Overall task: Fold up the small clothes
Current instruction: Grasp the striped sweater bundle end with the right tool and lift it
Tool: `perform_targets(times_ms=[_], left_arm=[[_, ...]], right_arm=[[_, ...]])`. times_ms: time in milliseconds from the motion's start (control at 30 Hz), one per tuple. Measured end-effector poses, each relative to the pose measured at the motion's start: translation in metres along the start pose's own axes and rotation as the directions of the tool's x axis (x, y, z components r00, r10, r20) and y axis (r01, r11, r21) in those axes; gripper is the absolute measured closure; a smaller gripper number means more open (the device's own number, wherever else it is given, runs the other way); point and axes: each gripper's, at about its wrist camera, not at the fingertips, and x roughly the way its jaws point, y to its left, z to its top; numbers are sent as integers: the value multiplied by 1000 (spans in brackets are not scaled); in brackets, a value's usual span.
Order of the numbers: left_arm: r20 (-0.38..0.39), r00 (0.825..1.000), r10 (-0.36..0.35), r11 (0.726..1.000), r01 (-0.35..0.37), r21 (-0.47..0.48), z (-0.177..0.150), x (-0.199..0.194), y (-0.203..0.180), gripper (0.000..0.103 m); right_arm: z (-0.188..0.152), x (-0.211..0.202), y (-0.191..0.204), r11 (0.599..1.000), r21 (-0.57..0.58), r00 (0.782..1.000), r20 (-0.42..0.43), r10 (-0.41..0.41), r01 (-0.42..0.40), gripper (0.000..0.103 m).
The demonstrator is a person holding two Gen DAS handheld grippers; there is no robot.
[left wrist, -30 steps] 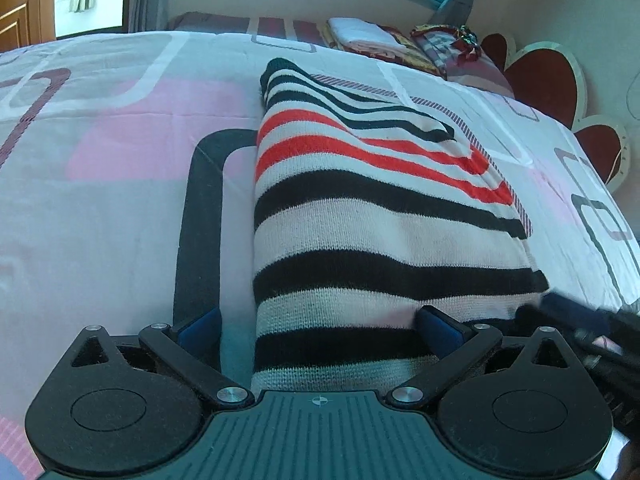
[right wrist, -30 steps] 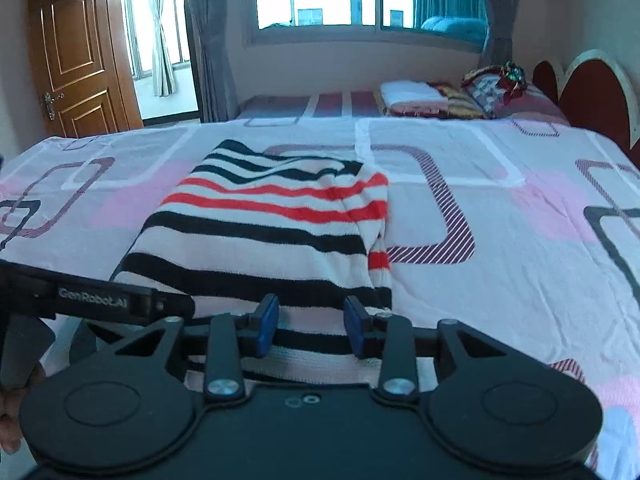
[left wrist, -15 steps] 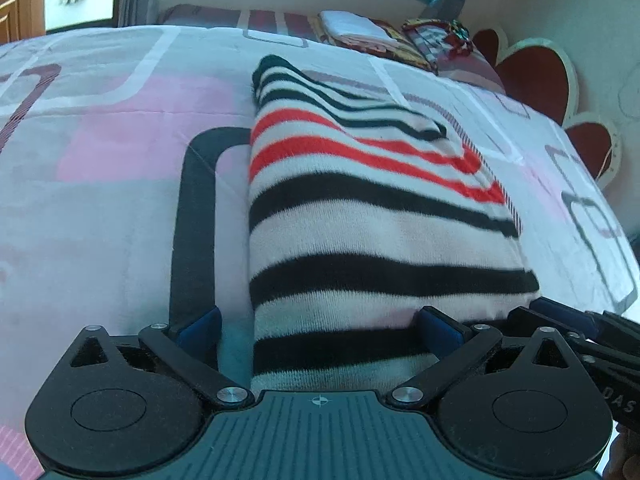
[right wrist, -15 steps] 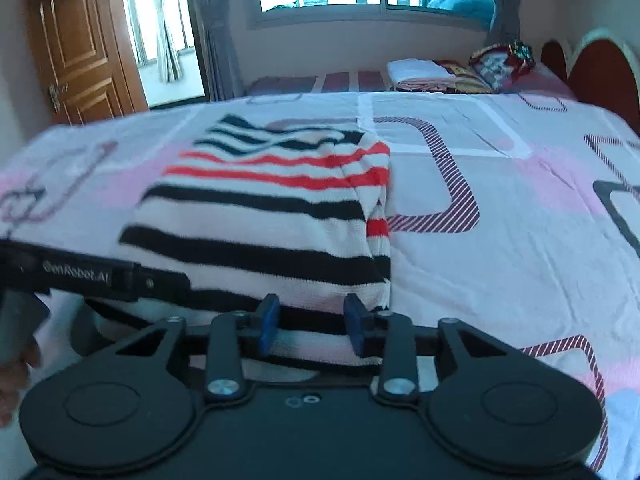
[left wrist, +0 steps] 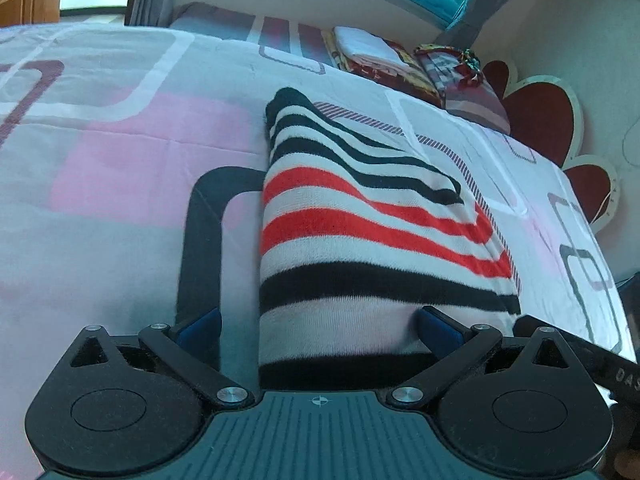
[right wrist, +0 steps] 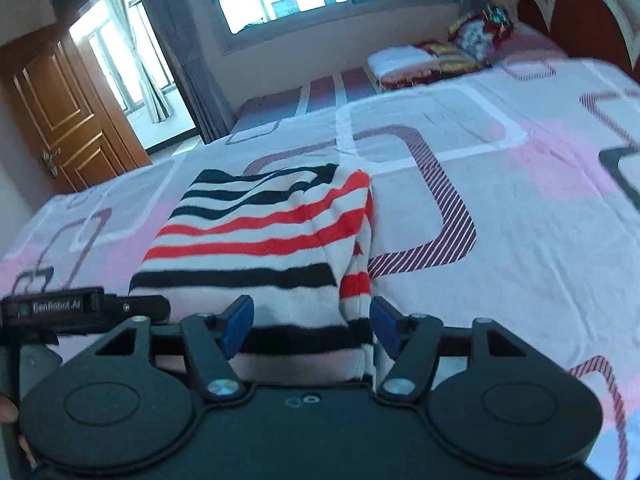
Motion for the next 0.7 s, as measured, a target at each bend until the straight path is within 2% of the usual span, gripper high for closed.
perform_targets(times_ms=[200, 467, 633, 667, 700], left_arm=[[-38, 997, -67, 997, 65, -36, 9, 19, 3, 0], [-63, 992, -106, 994, 106, -13, 16, 37, -9, 1], [-51, 994, -101, 995, 100, -19, 17, 41, -14, 2], [-47, 994, -100, 995, 99, -15, 16, 38, -14, 8], [-44, 994, -103, 995, 103, -17, 16, 34, -14, 13]], right_arm=[[13, 24, -21, 990, 125, 996, -49, 78, -72, 35], [12, 59, -39, 964, 228, 979, -118, 168, -138, 34], [12, 68, -39, 953, 246, 975, -92, 204, -176, 40], [12, 68, -38, 949, 256, 973, -93, 214, -184, 43], [11, 68, -39, 944, 266, 969, -94, 229, -198, 50]])
